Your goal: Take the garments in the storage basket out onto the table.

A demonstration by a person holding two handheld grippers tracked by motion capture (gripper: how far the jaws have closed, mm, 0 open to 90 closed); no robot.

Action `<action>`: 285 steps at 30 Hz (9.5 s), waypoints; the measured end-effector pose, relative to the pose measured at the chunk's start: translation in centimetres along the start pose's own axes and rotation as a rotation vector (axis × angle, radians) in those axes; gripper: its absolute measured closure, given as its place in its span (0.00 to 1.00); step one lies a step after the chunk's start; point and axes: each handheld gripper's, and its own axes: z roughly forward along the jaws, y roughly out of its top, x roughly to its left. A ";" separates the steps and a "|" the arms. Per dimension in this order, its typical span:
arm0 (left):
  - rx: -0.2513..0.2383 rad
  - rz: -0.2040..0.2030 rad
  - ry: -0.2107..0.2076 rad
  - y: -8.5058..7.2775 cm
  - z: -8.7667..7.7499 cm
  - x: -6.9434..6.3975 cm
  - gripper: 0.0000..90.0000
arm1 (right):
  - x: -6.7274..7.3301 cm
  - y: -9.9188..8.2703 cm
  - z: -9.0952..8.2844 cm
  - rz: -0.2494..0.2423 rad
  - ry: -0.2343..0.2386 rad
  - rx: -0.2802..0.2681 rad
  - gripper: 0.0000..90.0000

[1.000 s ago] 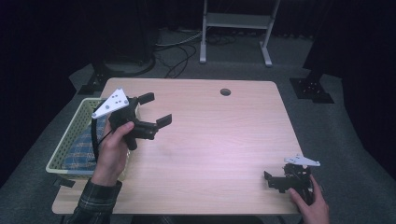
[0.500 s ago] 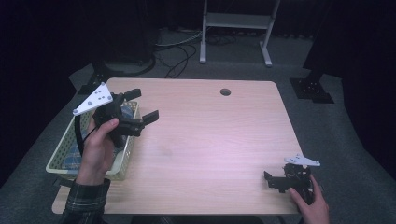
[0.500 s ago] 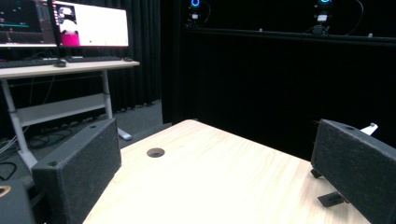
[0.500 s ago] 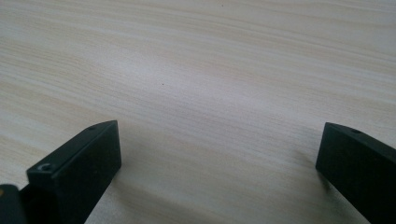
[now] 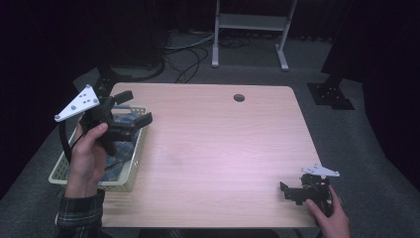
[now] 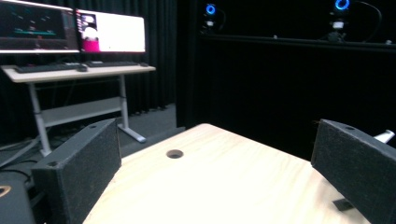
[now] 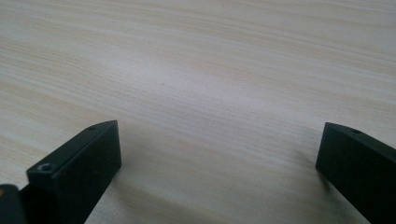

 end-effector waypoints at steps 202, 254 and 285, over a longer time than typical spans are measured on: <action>0.698 -0.051 0.331 -11.8 -4.5 11.8 0.01 | 0.0 0.3 0.3 -0.010 0.010 0.000 0.00; 0.945 0.013 0.319 -14.0 -2.6 11.6 0.38 | 0.0 0.3 0.3 -0.010 0.010 0.000 0.00; 0.841 -0.108 0.371 -10.9 -3.8 11.3 0.49 | 0.0 0.3 0.3 -0.011 0.010 0.000 0.00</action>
